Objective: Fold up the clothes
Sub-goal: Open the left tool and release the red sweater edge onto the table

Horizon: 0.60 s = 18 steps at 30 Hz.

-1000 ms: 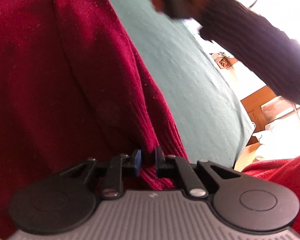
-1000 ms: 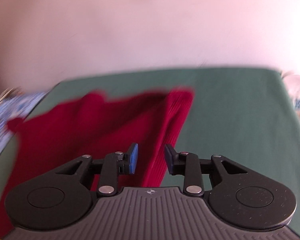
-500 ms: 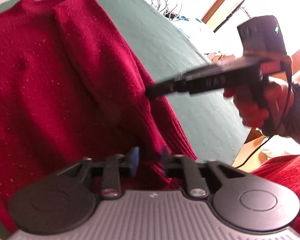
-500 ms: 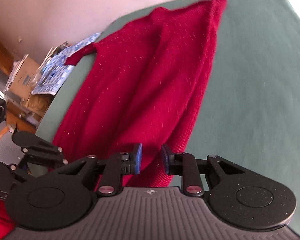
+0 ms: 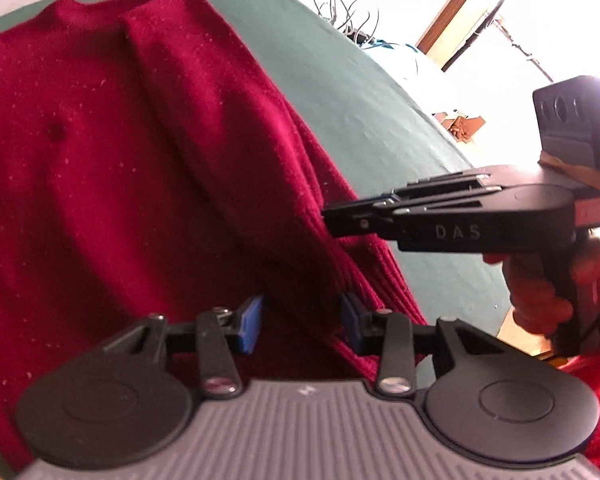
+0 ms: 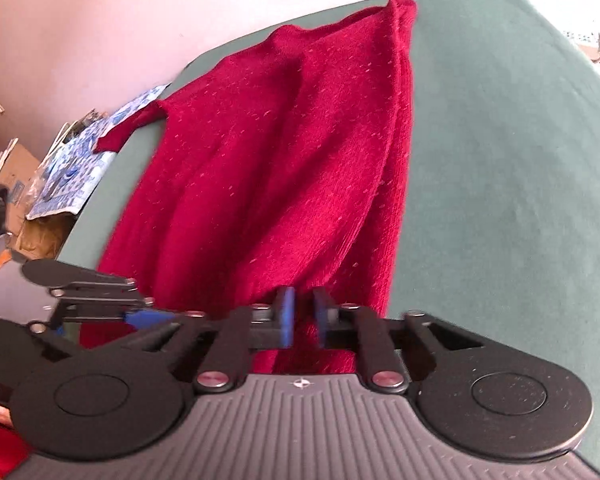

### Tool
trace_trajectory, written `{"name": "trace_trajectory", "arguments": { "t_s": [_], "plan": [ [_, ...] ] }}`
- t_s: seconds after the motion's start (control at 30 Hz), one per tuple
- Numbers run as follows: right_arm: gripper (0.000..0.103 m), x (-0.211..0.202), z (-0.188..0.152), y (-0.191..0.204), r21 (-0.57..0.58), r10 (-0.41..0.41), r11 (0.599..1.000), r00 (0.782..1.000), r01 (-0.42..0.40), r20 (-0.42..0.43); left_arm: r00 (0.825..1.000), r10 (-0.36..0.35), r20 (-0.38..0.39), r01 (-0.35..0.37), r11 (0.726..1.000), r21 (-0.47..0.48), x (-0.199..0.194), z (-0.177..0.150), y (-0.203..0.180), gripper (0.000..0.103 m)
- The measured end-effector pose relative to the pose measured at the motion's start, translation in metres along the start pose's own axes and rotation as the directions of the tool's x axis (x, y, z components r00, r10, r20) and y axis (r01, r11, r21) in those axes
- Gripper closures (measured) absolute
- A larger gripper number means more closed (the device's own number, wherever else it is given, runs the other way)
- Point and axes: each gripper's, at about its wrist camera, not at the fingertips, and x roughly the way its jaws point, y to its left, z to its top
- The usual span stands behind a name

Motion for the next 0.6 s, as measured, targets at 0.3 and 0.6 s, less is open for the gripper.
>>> {"name": "trace_trajectory", "arguments": {
  "t_s": [0.3,0.6],
  "plan": [
    [0.102,-0.017,-0.005,-0.002,-0.049,-0.063,0.997,0.998,0.062,-0.005,0.998,0.044,0.033,-0.047,0.996,0.079,-0.015,-0.006,-0.013,0.051],
    [0.092,-0.004,-0.006,0.005,-0.031,-0.006,1.000,1.000,0.006,-0.021,0.998,0.051,0.043,-0.058,0.983,0.175,-0.015,-0.010,-0.031,0.044]
  ]
}}
